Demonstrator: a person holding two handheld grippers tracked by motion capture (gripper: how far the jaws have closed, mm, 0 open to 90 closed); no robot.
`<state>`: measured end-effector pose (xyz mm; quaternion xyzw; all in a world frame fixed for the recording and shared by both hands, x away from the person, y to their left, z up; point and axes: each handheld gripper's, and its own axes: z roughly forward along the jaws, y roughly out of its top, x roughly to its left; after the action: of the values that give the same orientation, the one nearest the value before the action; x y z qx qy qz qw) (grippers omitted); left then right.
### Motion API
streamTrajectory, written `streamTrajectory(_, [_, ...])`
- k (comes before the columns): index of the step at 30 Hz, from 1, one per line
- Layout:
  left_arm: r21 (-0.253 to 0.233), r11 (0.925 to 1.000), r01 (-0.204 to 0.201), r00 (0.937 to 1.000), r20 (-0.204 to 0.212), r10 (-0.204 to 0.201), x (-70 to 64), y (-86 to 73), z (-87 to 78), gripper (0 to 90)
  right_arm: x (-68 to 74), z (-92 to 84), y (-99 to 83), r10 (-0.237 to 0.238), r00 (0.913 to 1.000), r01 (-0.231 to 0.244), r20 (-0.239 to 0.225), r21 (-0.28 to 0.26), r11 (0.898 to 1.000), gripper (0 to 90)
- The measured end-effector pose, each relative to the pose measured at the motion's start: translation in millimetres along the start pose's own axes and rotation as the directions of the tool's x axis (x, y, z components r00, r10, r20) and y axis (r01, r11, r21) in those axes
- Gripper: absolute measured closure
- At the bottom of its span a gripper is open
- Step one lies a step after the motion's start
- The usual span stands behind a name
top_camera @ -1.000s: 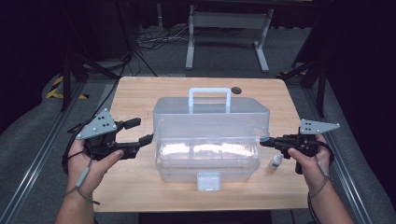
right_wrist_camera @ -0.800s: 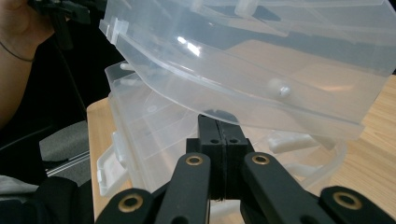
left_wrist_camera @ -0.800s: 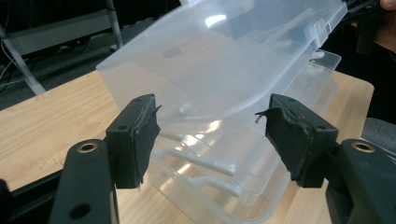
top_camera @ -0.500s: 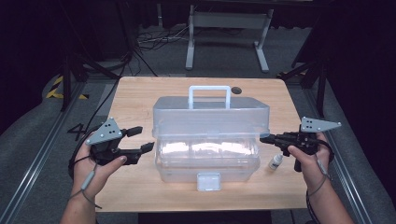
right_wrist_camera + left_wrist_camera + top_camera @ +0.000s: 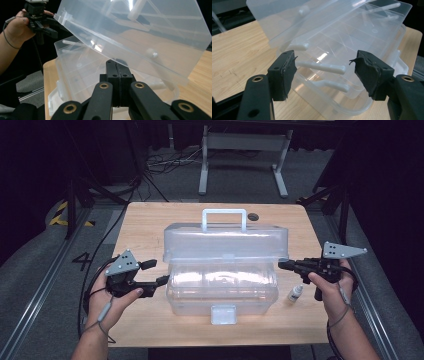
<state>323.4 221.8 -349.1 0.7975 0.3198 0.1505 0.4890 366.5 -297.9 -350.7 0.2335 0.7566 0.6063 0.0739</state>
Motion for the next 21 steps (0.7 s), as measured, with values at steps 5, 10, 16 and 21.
streamTrajectory(5, [-0.016,0.9998,0.013,0.9997,-0.019,-0.013,5.0,-3.1,1.0,34.3,-1.5,0.1,3.9,-0.006,1.0000,0.006,0.002,-0.003,1.000,90.0])
streamTrajectory(10, [-0.028,0.9992,0.027,0.9995,-0.017,-0.028,7.1,-4.7,3.8,33.9,-3.2,1.1,8.7,-0.012,0.9999,0.012,0.008,0.000,1.000,90.0])
streamTrajectory(16, [-0.040,0.9972,0.063,0.9978,-0.015,-0.064,9.8,-6.7,5.6,33.8,-6.2,2.5,16.0,-0.011,0.9998,0.011,0.014,0.004,1.000,90.0])
streamTrajectory(21, [-0.102,0.9888,0.109,0.9939,-0.006,-0.110,9.7,-5.3,4.7,33.8,-6.8,4.3,19.7,-0.013,0.9996,0.013,0.026,0.012,1.000,90.0])
